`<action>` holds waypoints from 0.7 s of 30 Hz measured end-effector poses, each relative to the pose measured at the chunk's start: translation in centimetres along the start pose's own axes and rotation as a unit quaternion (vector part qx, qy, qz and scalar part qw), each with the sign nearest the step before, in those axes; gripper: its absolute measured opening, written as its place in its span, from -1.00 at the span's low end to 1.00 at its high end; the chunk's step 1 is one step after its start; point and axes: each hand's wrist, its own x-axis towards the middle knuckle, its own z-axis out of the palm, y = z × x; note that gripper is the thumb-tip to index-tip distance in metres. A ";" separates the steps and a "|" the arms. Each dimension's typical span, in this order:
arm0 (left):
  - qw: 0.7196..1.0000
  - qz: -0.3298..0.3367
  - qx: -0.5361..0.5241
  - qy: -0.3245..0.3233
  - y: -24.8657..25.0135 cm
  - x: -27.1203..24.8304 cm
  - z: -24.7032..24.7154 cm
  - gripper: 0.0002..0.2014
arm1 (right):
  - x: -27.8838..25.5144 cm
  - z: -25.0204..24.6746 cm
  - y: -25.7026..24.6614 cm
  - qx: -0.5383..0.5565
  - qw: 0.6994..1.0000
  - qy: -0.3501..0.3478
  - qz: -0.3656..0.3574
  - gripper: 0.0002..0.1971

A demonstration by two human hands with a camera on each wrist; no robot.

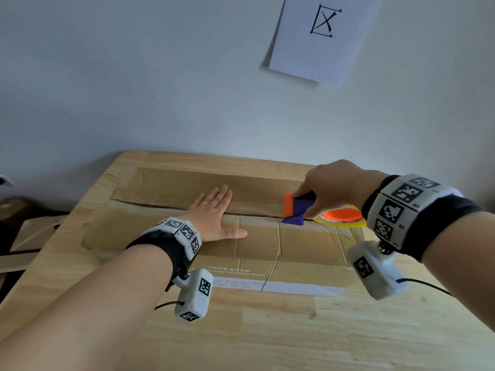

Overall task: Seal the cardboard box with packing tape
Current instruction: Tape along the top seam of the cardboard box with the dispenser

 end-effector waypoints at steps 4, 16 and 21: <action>1.000 -0.006 0.020 -0.012 0.3 -0.4 -0.3 0.09 | 0.4 1.2 -0.3 0.005 1.000 0.001 0.002 -0.52; 0.994 0.084 0.053 -0.044 5.3 -0.2 -0.2 -0.07 | 0.7 2.3 0.4 0.014 0.999 0.029 -0.002 -0.54; 0.990 0.115 0.067 -0.051 4.0 -0.8 -0.8 -0.20 | 0.8 2.6 0.7 0.033 0.999 0.025 0.007 -0.55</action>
